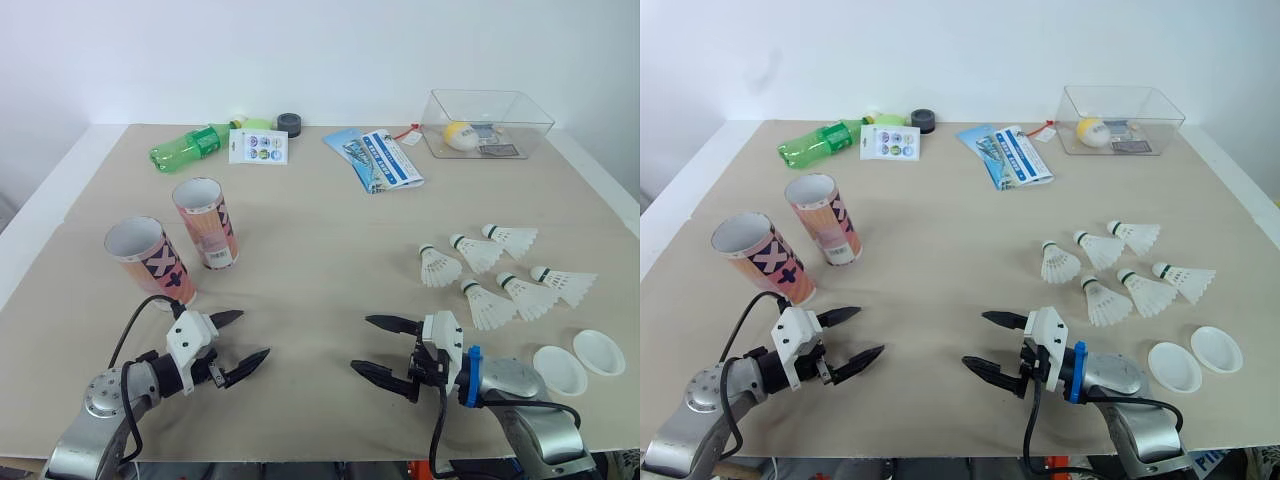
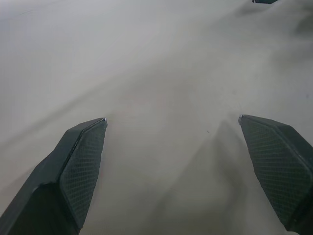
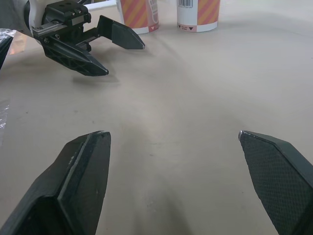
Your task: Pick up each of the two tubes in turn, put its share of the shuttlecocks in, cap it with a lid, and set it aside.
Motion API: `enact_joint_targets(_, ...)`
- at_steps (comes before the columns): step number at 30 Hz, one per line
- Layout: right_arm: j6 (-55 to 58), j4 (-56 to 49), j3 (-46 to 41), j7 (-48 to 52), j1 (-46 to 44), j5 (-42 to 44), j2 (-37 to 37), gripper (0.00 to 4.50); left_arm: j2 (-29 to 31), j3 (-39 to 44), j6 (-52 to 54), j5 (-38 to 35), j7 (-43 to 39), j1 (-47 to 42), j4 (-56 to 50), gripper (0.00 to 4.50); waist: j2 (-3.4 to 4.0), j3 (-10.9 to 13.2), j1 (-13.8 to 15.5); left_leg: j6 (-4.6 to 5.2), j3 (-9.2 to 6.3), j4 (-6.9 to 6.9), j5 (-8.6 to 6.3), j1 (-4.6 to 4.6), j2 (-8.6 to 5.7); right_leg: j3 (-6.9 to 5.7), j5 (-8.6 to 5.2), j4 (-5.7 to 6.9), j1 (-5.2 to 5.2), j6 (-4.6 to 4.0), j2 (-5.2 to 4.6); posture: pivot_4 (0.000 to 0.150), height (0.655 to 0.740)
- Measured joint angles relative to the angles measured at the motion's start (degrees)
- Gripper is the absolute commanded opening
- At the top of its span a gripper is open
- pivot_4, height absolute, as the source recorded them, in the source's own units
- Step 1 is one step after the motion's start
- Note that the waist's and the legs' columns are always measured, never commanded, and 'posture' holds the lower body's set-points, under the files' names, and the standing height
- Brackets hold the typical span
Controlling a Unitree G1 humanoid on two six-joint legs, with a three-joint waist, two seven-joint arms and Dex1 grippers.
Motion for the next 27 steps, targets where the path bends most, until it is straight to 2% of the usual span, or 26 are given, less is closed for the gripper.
enact_joint_targets(20,0.9,0.7,0.8,0.3,-1.4,-0.3,0.2,4.49,-0.8,-0.3,-0.1,0.1,1.0,-1.5,-2.3,4.50,0.01,0.0,0.0,0.00,0.01,0.00,0.00,0.00,0.00,0.01,0.00,0.00,0.01,0.00,0.00,0.150,0.7400)
enact_joint_targets(23,3.3,0.0,0.8,0.0,-4.0,0.6,0.2,4.49,-1.8,-0.2,-0.4,0.2,2.9,-0.9,-2.9,4.50,0.01,0.0,-0.1,0.00,0.00,0.00,0.00,0.01,0.01,0.00,0.01,0.00,0.01,0.00,0.02,0.150,0.7400)
enact_joint_targets(27,4.4,-0.3,1.2,0.0,-8.3,0.8,1.1,4.49,-7.3,3.2,-1.6,1.4,11.0,5.2,-6.2,4.50,-0.02,0.0,-0.1,0.00,-0.04,0.00,0.00,-0.01,0.03,0.00,0.00,0.00,0.02,0.01,0.05,0.150,0.7400)
